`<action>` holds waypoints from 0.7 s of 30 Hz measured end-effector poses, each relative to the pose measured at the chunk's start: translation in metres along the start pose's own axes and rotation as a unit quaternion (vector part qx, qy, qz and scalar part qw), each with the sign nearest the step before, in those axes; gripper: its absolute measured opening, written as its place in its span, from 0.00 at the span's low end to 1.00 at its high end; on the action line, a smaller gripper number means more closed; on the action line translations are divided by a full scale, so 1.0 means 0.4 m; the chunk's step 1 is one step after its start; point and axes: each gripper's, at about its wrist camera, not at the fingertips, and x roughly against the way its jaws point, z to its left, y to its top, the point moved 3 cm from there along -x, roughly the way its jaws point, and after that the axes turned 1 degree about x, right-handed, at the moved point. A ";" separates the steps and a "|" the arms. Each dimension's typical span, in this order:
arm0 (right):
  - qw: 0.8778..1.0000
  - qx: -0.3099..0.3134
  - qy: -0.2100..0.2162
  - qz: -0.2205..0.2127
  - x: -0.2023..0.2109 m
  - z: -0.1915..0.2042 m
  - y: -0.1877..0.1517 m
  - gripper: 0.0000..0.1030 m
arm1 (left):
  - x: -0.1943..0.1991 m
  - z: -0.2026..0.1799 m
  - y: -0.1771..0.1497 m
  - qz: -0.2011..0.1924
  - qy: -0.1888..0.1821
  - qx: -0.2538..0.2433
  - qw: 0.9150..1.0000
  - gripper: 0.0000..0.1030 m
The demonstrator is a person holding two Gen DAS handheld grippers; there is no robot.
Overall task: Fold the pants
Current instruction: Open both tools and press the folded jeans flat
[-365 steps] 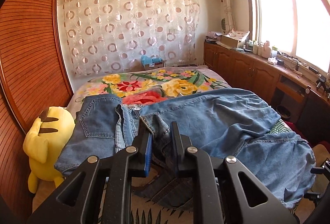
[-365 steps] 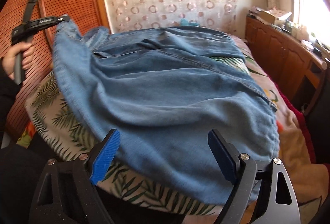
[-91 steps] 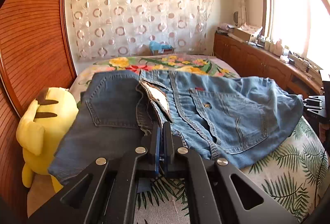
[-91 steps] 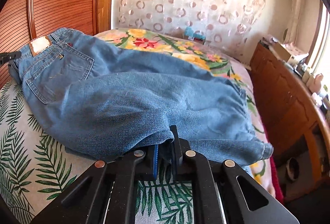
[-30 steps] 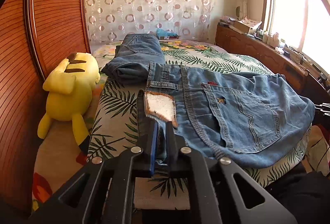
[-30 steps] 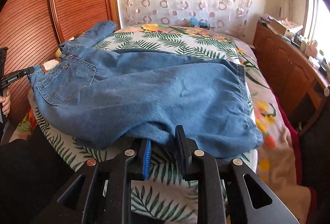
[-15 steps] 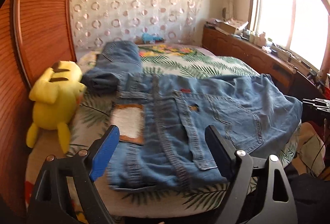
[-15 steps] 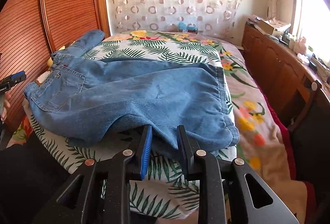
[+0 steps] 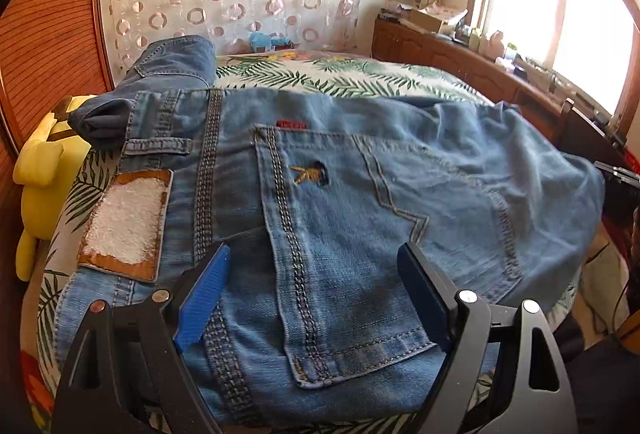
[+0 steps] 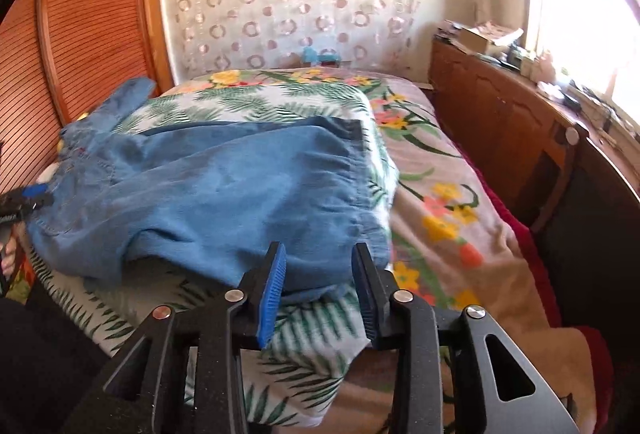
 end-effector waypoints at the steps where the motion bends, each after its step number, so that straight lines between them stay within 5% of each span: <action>1: 1.000 -0.007 0.000 0.001 -0.009 -0.008 0.000 0.36 | -0.004 -0.005 -0.004 -0.001 0.004 -0.003 1.000 0.83; 21: 0.995 -0.091 -0.012 0.039 -0.101 -0.065 -0.007 0.36 | 0.002 -0.001 -0.025 -0.019 0.003 -0.001 1.000 0.83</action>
